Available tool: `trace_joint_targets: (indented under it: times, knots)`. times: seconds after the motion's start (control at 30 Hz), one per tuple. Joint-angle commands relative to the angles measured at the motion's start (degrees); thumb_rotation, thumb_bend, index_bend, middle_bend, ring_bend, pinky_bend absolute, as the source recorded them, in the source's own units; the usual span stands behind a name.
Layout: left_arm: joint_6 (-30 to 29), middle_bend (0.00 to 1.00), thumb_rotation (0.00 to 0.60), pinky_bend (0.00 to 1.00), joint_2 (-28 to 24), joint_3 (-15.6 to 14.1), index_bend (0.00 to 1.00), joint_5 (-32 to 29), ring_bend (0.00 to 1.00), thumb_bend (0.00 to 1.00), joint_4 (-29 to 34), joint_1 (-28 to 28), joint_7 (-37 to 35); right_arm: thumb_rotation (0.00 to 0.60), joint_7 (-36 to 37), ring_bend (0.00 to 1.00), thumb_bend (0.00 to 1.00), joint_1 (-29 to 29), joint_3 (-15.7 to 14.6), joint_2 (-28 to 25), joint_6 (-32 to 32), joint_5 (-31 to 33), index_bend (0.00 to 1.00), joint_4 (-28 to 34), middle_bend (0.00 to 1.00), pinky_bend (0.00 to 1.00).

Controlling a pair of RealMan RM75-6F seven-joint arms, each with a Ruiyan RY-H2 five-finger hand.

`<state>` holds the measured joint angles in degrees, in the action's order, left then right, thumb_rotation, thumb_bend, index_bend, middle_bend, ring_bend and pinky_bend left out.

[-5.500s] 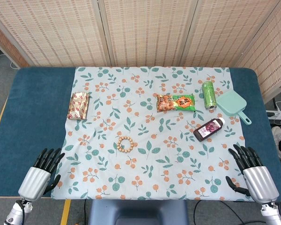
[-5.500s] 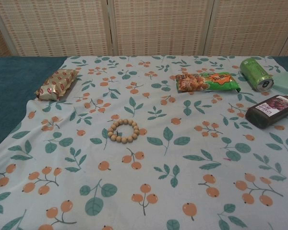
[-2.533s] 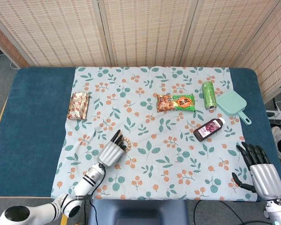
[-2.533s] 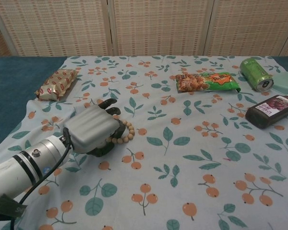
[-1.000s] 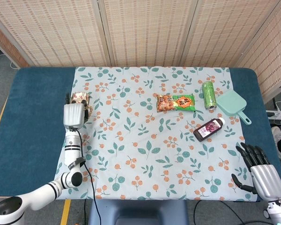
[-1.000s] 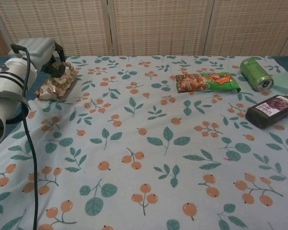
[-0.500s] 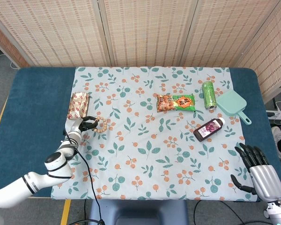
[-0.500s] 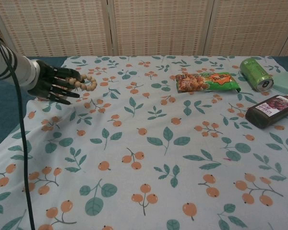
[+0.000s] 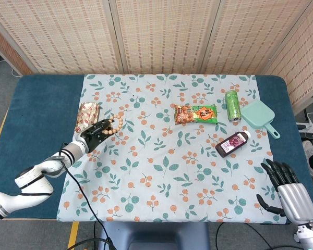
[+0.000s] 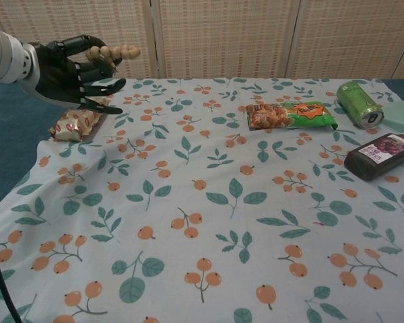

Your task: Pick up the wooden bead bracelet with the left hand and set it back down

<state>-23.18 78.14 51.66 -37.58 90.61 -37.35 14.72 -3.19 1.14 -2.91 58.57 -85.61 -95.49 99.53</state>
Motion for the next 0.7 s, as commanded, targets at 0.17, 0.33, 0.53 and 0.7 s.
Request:
trace_joint_targets:
  times: [0.17, 0.33, 0.53, 0.7]
  knots:
    - [4.8, 0.77, 0.600, 0.05, -2.1, -3.8, 0.40, 6.6, 0.44, 0.70, -1.6, -1.0, -9.3, 0.384, 0.5, 0.00, 0.32, -0.2, 0.0, -0.2, -0.5, -0.2, 0.00, 0.0, 0.00, 0.00]
    - [9.3, 0.76, 0.522, 0.03, -2.0, -4.3, 0.34, 11.9, 0.43, 0.64, -2.5, -0.2, -16.0, 0.384, 0.8, 0.00, 0.32, -0.1, -0.1, -0.3, -0.4, -0.3, 0.00, 0.0, 0.00, 0.00]
    - [16.2, 0.73, 0.522, 0.03, -1.6, -5.4, 0.27, 18.1, 0.42, 0.62, -5.3, 0.7, -24.3, 0.382, 1.2, 0.00, 0.32, -0.2, 0.0, -0.4, -0.5, 0.0, 0.00, 0.0, 0.00, 0.00]
    - [17.7, 0.73, 0.597, 0.02, -1.5, -7.1, 0.25, 23.5, 0.41, 0.62, -6.6, 0.0, -30.3, 0.383, 1.5, 0.00, 0.32, -0.3, 0.0, -0.6, -0.7, -0.2, 0.00, 0.0, 0.00, 0.00]
